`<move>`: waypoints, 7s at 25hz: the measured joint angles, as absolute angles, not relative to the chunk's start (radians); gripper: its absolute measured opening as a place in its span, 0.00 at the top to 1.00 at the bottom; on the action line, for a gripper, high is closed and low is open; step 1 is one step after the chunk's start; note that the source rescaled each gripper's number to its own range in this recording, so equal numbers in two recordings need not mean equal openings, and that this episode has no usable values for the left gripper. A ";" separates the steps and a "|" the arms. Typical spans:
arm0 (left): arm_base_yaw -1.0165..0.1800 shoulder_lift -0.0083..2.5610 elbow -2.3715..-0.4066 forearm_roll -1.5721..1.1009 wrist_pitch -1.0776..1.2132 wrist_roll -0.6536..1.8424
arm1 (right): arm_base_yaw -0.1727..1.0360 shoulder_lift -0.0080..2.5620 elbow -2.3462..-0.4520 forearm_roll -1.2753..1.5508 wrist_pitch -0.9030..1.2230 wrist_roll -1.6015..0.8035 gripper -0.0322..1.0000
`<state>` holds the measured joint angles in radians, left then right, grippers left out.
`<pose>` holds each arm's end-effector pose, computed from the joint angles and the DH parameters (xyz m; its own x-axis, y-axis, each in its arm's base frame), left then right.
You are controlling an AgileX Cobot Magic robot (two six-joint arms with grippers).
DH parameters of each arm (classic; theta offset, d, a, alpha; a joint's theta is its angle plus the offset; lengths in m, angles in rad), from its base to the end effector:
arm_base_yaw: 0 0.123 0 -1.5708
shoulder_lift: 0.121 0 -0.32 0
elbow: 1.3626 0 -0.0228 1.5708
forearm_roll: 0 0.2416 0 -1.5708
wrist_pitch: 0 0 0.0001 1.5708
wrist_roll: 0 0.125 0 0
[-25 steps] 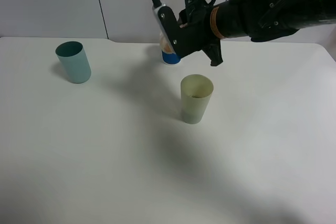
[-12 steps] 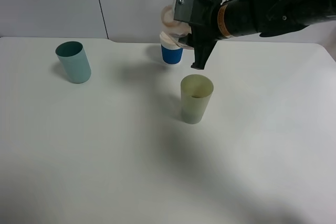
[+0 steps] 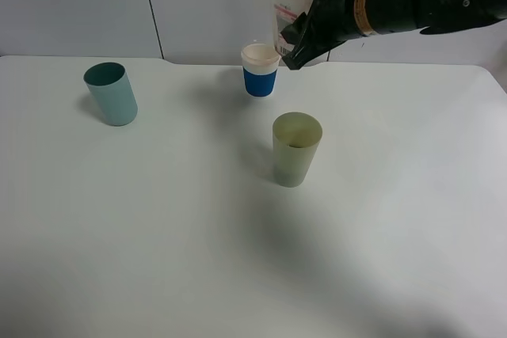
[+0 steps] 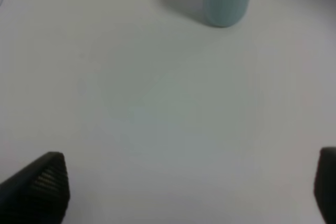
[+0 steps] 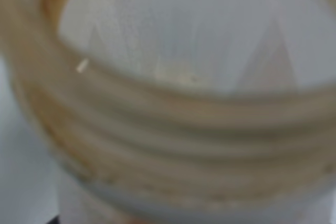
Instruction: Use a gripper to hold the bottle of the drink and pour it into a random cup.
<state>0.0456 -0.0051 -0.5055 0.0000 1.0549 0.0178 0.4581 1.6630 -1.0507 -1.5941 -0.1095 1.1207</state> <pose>-0.0188 -0.0009 0.2596 -0.4416 -0.0023 -0.8972 -0.0377 0.9992 0.0160 0.3488 0.1871 0.2718 -0.1628 -0.5857 -0.7940 -0.6725 0.6547 -0.3451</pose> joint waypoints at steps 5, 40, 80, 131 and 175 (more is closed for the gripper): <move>0.046 -0.005 -0.506 -0.005 1.055 0.018 | 0.419 1.630 -1.051 -1.567 -0.110 1.288 0.97; 0.046 -0.005 -0.506 0.000 1.056 0.018 | 0.218 1.518 -0.685 -0.490 -0.216 0.508 0.97; 0.046 -0.005 -0.506 -0.005 1.056 0.018 | 0.110 1.815 -0.569 -0.166 -0.556 0.122 0.97; 0.046 -0.005 -0.506 -0.005 1.055 0.018 | 0.110 1.391 -0.567 -0.126 -0.419 0.033 0.09; 0.046 -0.005 -0.506 -0.005 1.055 0.018 | 0.110 0.273 -0.566 -0.108 0.414 -0.231 0.09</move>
<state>0.0456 -0.0051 -0.5055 -0.0053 1.0549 0.0181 0.1103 0.2730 -0.5663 -0.1081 0.4136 -0.2309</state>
